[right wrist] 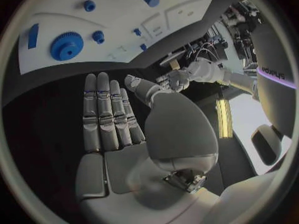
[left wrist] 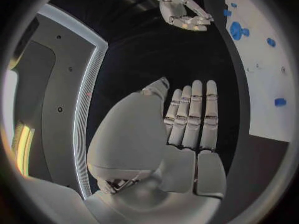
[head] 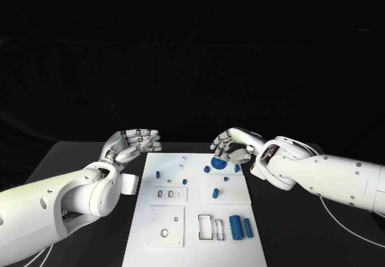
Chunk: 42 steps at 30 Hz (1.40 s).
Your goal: Assemble the parts on the task board
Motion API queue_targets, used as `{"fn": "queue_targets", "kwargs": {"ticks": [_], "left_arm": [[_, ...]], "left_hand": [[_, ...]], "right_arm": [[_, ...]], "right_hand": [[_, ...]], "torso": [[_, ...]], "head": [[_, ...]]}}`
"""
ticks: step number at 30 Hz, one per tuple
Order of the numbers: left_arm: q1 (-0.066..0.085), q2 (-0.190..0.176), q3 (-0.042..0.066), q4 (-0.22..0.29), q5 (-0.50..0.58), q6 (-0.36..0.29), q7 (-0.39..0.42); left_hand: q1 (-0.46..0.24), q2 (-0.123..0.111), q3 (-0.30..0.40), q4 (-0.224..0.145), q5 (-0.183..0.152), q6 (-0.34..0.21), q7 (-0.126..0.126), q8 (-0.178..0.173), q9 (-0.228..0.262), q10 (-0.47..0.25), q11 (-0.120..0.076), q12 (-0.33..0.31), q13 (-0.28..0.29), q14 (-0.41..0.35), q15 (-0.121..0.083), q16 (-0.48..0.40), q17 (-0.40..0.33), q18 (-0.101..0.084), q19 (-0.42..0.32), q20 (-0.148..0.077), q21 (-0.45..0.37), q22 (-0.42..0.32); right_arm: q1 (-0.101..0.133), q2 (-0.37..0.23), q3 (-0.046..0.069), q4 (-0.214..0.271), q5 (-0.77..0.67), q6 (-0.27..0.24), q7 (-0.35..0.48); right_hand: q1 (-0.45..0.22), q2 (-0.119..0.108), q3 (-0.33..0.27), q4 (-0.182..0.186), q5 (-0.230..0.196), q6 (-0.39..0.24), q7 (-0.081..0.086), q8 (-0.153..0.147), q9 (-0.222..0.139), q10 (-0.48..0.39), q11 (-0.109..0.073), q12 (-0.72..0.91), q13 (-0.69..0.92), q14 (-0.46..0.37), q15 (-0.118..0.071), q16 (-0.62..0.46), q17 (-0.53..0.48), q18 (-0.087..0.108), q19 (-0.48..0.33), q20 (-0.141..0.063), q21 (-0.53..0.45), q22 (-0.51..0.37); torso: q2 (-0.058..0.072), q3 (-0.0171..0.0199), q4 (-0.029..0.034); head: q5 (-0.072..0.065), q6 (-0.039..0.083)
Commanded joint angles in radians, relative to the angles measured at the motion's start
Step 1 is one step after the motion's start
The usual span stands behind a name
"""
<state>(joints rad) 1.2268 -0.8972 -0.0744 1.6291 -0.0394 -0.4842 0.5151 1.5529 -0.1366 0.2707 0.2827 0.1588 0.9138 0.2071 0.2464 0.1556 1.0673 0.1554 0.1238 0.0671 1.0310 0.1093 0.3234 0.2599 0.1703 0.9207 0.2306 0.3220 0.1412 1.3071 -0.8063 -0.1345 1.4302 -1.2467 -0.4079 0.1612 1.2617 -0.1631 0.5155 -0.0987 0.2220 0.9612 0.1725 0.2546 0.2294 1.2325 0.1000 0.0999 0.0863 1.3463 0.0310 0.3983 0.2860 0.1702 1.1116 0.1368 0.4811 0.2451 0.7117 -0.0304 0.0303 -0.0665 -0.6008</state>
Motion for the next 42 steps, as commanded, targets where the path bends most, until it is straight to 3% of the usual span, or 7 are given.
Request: {"fn": "queue_targets", "kwargs": {"ticks": [1, 6, 9, 12, 25, 40, 42], "left_arm": [[0.005, -0.011, 0.003, 0.03, -0.024, 0.044, -0.006], [0.016, -0.03, 0.007, 0.067, -0.023, 0.051, -0.012], [0.023, -0.037, 0.008, 0.08, -0.023, 0.054, -0.015], [0.028, -0.041, 0.009, 0.088, -0.022, 0.056, -0.018], [0.037, -0.045, 0.009, 0.091, -0.022, 0.057, -0.024], [0.04, -0.05, 0.009, 0.09, -0.021, 0.059, -0.032], [0.04, -0.05, 0.009, 0.089, -0.021, 0.061, -0.034]], "left_hand": [[-0.003, -0.017, 0.01, -0.001, -0.006, 0.002, 0.001, 0.002, 0.001, 0.007, 0.0, -0.014, -0.002, -0.002, 0.003, -0.001, 0.006, 0.014, 0.016, -0.006, 0.014, 0.005], [-0.009, -0.024, 0.016, -0.003, -0.007, 0.0, 0.001, -0.001, 0.0, 0.007, 0.002, -0.028, -0.001, -0.015, 0.004, -0.006, 0.014, 0.013, 0.038, -0.013, 0.037, 0.016], [-0.012, -0.027, 0.017, -0.003, -0.007, 0.0, 0.002, -0.002, 0.0, 0.008, 0.003, -0.032, -0.001, -0.016, 0.004, -0.006, 0.018, 0.013, 0.044, -0.015, 0.046, 0.02], [-0.014, -0.028, 0.017, -0.003, -0.007, -0.001, 0.003, -0.003, 0.0, 0.008, 0.003, -0.034, -0.001, -0.017, 0.004, -0.006, 0.02, 0.012, 0.047, -0.016, 0.05, 0.022], [-0.019, -0.029, 0.017, -0.002, -0.007, -0.002, 0.004, -0.004, 0.0, 0.008, 0.004, -0.037, -0.001, -0.017, 0.004, -0.006, 0.023, 0.012, 0.051, -0.018, 0.057, 0.025], [-0.021, -0.029, 0.018, -0.001, -0.007, -0.003, 0.006, -0.005, 0.0, 0.007, 0.005, -0.04, -0.001, -0.017, 0.004, -0.006, 0.025, 0.012, 0.053, -0.019, 0.06, 0.027], [-0.021, -0.029, 0.018, -0.001, -0.007, -0.003, 0.006, -0.005, 0.0, 0.007, 0.005, -0.04, -0.001, -0.017, 0.004, -0.006, 0.025, 0.012, 0.053, -0.019, 0.06, 0.027]], "right_arm": [[0.003, 0.005, 0.0, 0.01, -0.261, 0.072, -0.127], [0.006, 0.016, 0.001, 0.016, -0.353, 0.085, -0.173], [0.006, 0.023, 0.001, 0.017, -0.381, 0.094, -0.188], [0.007, 0.03, 0.001, 0.017, -0.4, 0.101, -0.199], [0.007, 0.052, 0.001, 0.006, -0.443, 0.138, -0.226], [0.004, 0.069, 0.001, -0.011, -0.463, 0.15, -0.24], [0.003, 0.069, 0.001, -0.011, -0.467, 0.148, -0.244]], "right_hand": [[-0.021, -0.032, -0.007, 0.018, 0.036, 0.003, -0.007, -0.006, 0.005, 0.02, -0.016, -0.026, 0.013, 0.136, -0.036, 0.158, 0.127, 0.009, 0.104, -0.043, 0.141, 0.084], [-0.034, -0.057, 0.012, 0.042, 0.023, -0.009, -0.001, -0.017, 0.012, -0.01, -0.011, -0.034, 0.023, 0.142, -0.032, 0.33, 0.271, -0.004, 0.136, -0.043, 0.282, 0.223], [-0.035, -0.061, 0.018, 0.056, 0.011, -0.012, 0.004, -0.02, 0.017, -0.049, -0.006, -0.034, 0.025, 0.164, -0.028, 0.565, 0.511, -0.043, 0.213, -0.037, 0.507, 0.502], [-0.033, -0.069, 0.012, 0.066, -0.003, -0.013, 0.006, -0.022, 0.022, -0.078, 0.003, -0.033, 0.029, 0.152, -0.015, 0.678, 0.622, -0.054, 0.226, -0.036, 0.604, 0.622], [-0.014, -0.068, -0.004, 0.09, -0.014, -0.012, 0.006, -0.027, 0.036, -0.102, 0.008, -0.031, 0.05, 0.142, -0.011, 0.842, 0.78, -0.079, 0.246, -0.017, 0.771, 0.838], [0.003, -0.05, 0.031, 0.099, -0.018, 0.014, -0.004, -0.015, 0.049, -0.074, 0.0, -0.026, 0.062, 0.151, -0.015, 0.905, 0.845, -0.097, 0.281, -0.019, 0.857, 0.957], [0.015, -0.039, 0.054, 0.097, -0.041, 0.023, -0.009, -0.009, 0.054, -0.06, -0.004, -0.023, 0.066, 0.154, -0.019, 0.921, 0.862, -0.102, 0.293, -0.021, 0.881, 0.992]], "torso": [[0.03, -0.0058, 0.0079], [0.049, -0.0103, 0.0146], [0.059, -0.0121, 0.0174], [0.067, -0.0143, 0.0213], [0.081, -0.0233, 0.0313], [0.095, -0.0259, 0.0398], [0.096, -0.0263, 0.0403]], "head": [[-0.008, 0.001], [-0.013, 0.004], [-0.015, 0.005], [-0.018, 0.005], [-0.029, 0.005], [-0.033, 0.003], [-0.035, 0.003]]}}
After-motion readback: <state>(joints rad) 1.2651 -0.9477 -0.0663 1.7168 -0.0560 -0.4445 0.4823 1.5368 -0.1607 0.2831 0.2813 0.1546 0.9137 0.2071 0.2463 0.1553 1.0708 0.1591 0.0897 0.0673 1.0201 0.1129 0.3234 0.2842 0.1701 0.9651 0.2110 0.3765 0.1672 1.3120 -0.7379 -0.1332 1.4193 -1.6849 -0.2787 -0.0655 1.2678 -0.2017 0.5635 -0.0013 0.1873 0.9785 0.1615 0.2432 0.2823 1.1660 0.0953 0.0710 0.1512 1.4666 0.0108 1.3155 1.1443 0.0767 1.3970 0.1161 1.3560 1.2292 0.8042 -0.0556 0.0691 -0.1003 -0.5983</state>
